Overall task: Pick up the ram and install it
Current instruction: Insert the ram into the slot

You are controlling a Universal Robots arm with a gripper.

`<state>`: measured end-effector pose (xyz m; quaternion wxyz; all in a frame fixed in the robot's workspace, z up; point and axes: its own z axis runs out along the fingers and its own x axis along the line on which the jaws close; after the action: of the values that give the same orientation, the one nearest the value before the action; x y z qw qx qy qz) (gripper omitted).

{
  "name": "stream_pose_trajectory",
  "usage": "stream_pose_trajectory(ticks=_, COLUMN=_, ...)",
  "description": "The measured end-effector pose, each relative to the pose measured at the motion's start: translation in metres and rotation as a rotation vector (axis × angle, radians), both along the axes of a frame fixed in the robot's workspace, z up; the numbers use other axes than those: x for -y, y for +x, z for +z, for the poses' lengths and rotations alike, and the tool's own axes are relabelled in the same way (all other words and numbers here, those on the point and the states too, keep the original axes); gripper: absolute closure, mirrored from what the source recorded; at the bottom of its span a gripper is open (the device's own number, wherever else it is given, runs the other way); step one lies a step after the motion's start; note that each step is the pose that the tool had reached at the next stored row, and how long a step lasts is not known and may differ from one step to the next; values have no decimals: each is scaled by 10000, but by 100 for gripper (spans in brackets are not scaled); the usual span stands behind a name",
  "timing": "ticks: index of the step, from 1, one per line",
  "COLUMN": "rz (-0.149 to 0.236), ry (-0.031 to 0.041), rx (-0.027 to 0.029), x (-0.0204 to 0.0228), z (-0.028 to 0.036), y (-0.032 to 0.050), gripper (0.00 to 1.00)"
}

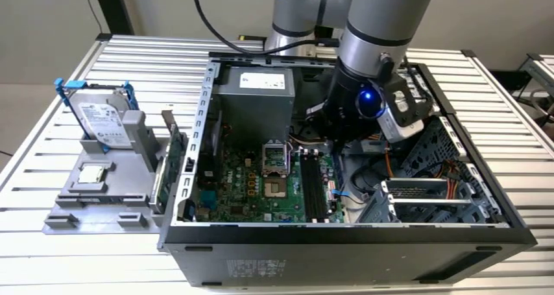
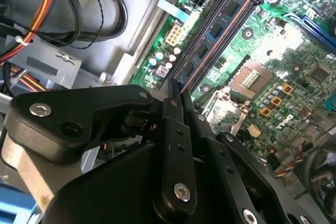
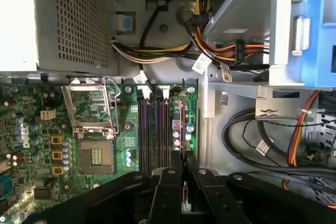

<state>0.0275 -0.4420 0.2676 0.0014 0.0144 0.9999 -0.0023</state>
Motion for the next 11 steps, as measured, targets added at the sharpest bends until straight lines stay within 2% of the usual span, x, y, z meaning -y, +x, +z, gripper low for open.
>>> stream_pose_trajectory(ticks=11, rz=-1, ry=-1, rx=-5, x=31, z=-198, y=-13, gripper=100)
